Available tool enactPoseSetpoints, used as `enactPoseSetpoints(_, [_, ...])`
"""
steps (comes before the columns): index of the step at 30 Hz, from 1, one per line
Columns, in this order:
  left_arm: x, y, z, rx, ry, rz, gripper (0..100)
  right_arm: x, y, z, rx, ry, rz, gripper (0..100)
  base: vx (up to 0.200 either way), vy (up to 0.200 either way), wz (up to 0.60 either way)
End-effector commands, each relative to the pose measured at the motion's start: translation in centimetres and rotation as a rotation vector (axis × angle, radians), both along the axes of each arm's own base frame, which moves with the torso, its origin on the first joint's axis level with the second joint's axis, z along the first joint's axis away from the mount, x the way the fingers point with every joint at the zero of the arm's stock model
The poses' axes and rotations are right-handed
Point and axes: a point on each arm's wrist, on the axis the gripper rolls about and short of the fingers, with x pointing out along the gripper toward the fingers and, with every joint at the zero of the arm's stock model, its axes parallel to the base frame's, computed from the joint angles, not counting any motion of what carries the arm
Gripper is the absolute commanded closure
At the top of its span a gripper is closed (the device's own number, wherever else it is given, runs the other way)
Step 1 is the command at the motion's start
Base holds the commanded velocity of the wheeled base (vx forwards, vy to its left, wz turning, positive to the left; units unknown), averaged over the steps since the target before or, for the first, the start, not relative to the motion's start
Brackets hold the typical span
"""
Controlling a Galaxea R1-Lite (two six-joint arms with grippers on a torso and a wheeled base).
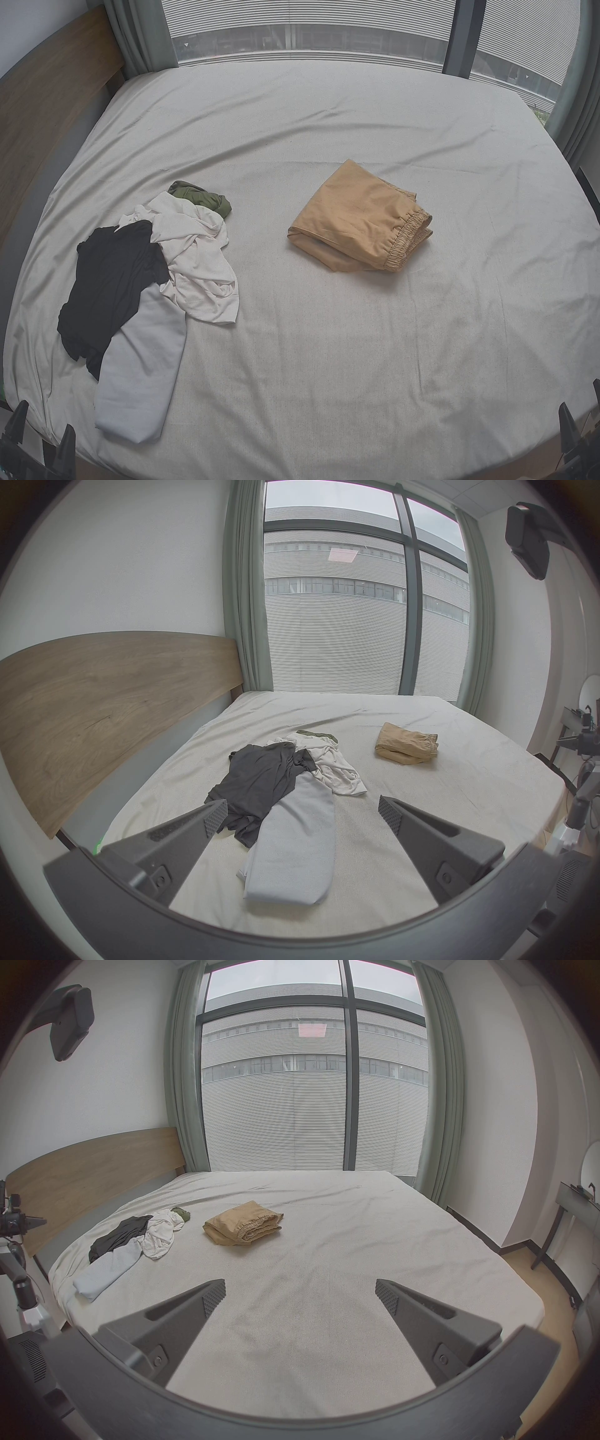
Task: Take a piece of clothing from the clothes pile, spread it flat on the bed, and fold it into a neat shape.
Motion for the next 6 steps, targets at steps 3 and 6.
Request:
enactPoseSetpoints(3, [0.00, 0.00, -0.53, 0.000, 0.000, -0.002, 0, 0.15, 0.00, -0.44, 0.002, 0.020, 0.002, 0, 0.000, 0.000, 0.00])
enactPoseSetpoints(6, [0.01, 0.00, -0.53, 0.000, 0.002, -0.002, 0, 0.15, 0.00, -0.44, 0.002, 0.020, 0.003, 0, 0.000, 0.000, 0.00])
